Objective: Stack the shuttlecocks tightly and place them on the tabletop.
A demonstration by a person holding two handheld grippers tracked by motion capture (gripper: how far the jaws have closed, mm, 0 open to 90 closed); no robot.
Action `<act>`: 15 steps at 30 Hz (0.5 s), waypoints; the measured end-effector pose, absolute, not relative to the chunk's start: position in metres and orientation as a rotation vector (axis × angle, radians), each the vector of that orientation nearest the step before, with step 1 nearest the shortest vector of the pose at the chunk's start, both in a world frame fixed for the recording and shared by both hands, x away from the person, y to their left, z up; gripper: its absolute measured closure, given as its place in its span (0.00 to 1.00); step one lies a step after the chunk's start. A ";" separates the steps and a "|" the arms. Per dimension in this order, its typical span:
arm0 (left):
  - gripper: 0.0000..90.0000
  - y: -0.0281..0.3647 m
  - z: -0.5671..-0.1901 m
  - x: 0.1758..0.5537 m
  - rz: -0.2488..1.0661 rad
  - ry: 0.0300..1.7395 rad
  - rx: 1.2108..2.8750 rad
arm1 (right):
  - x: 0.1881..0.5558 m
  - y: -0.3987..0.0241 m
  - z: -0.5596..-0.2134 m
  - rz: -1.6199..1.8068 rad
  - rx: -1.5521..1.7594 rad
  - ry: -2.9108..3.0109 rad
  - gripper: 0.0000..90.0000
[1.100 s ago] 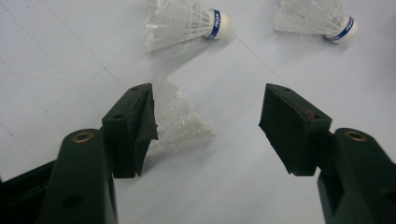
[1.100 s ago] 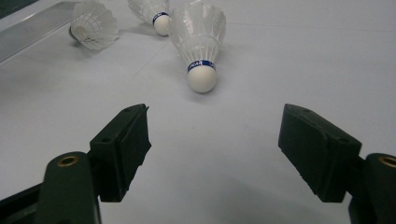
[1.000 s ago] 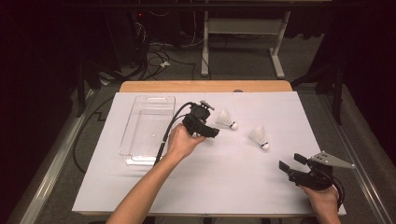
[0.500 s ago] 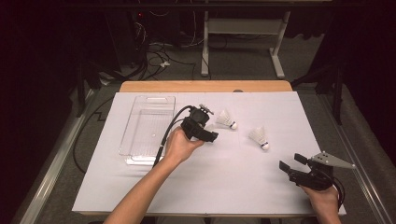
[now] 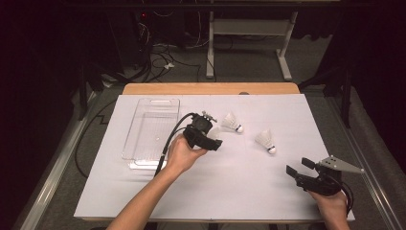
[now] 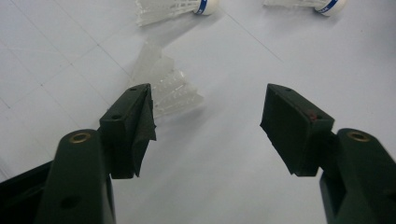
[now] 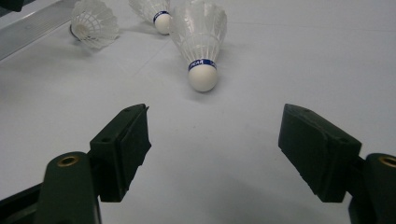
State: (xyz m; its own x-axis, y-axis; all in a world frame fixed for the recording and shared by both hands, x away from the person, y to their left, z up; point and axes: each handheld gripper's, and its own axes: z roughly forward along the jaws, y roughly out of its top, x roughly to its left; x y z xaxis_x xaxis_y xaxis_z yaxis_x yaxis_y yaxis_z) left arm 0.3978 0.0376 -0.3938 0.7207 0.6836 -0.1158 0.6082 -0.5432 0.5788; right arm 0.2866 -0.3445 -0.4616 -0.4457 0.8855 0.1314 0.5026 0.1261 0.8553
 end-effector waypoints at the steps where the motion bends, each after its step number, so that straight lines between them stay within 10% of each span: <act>1: 0.39 0.038 -0.394 0.397 0.162 0.973 2.323 | 0.287 -0.345 -0.462 1.256 1.341 2.001 0.28; 15: 0.38 0.044 -0.394 0.386 0.156 0.956 2.317 | 0.287 -0.345 -0.462 1.257 1.344 2.000 0.28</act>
State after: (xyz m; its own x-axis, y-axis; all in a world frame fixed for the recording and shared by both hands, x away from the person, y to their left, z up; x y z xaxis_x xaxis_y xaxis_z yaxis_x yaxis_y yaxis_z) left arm 0.3858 0.0437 -0.3939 0.7308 0.6718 -0.1208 0.5985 -0.5457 0.5865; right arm 0.2868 -0.3451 -0.4618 -0.4442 0.8858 0.1342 0.5052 0.1239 0.8540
